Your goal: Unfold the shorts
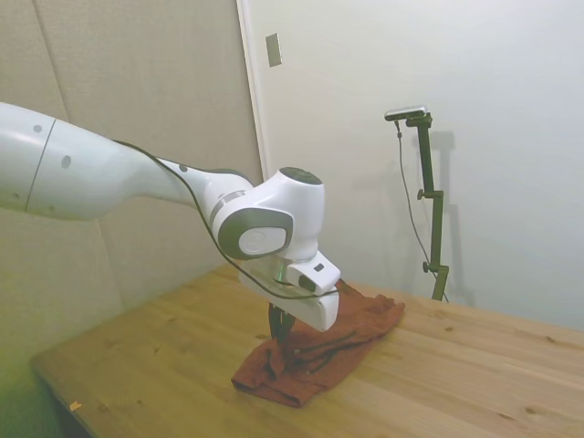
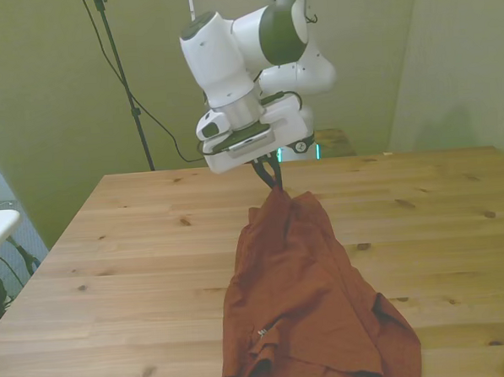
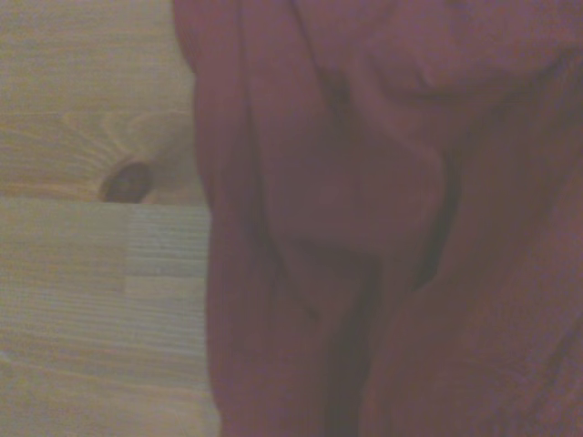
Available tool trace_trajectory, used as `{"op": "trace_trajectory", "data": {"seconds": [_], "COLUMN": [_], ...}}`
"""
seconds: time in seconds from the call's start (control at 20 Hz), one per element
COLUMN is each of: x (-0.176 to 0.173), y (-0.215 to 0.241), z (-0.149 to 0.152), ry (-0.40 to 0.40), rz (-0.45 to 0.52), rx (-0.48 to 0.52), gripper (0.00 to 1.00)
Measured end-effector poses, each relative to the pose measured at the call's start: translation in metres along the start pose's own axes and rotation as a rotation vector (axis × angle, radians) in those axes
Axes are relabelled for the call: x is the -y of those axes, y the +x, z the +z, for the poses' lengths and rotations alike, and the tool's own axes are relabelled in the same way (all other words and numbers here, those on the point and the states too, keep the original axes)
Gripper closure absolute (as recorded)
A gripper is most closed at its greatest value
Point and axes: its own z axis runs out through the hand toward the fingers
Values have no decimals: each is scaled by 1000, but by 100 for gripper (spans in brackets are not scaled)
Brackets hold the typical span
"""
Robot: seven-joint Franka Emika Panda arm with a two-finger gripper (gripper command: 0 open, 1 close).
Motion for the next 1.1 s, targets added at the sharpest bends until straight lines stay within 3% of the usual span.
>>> {"op": "trace_trajectory", "data": {"seconds": [0.7,0.75,1.1], "x": [87,90,116], "y": [-71,-76,-110], "z": [24,27,54], "ry": [-42,-46,-89], "rz": [-178,-187,-269], "rx": [30,34,73], "gripper": [100,0,0]}}
